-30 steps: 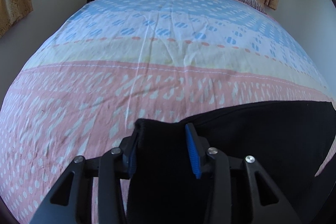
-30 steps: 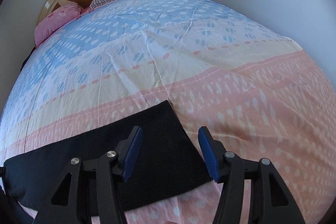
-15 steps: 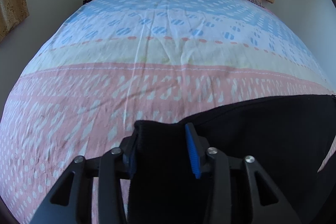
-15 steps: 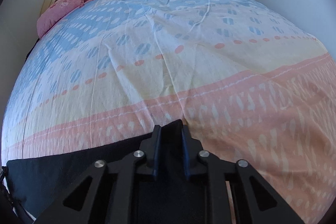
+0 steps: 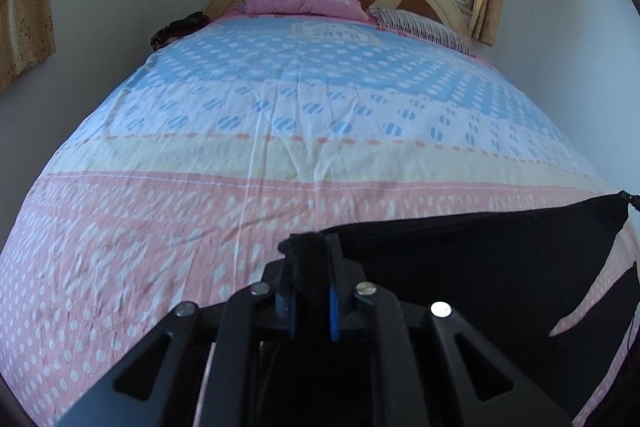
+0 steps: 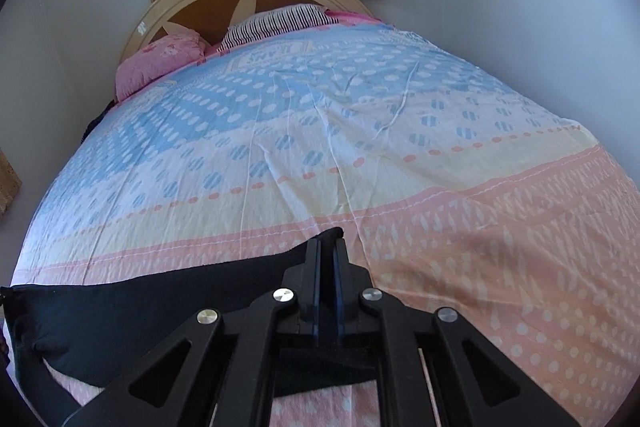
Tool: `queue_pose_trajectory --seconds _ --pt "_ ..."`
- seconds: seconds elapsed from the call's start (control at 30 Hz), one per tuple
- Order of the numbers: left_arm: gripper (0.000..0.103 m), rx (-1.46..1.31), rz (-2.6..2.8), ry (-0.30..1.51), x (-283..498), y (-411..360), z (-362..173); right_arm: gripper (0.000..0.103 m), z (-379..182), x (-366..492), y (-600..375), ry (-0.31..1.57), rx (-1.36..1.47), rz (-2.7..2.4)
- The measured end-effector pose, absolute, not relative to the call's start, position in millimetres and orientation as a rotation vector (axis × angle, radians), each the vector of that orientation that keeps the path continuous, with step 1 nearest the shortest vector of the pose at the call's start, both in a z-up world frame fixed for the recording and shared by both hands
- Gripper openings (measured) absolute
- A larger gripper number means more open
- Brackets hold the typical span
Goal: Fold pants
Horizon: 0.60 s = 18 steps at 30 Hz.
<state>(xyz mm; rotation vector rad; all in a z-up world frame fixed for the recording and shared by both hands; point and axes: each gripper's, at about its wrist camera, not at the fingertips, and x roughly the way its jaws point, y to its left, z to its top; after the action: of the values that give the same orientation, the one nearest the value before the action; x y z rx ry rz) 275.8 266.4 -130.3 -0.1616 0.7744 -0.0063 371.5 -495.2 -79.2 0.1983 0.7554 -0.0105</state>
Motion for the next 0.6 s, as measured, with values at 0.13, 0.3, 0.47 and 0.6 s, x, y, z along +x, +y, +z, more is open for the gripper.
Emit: queue_pose_trajectory --seconds 0.13,0.3,0.47,0.6 --pt "0.012 -0.188 -0.045 0.725 260 268 -122 0.005 -67 335 -504 0.689 0.204 -0.006" --pt "0.011 -0.230 -0.085 0.661 237 272 -116 0.005 -66 291 -515 0.652 0.232 -0.008" --pt "0.011 -0.266 -0.132 0.611 206 277 -115 0.005 -68 243 -524 0.614 0.284 -0.006" --pt "0.011 -0.281 -0.170 0.578 175 277 -118 0.005 -76 208 -532 0.607 0.321 -0.017"
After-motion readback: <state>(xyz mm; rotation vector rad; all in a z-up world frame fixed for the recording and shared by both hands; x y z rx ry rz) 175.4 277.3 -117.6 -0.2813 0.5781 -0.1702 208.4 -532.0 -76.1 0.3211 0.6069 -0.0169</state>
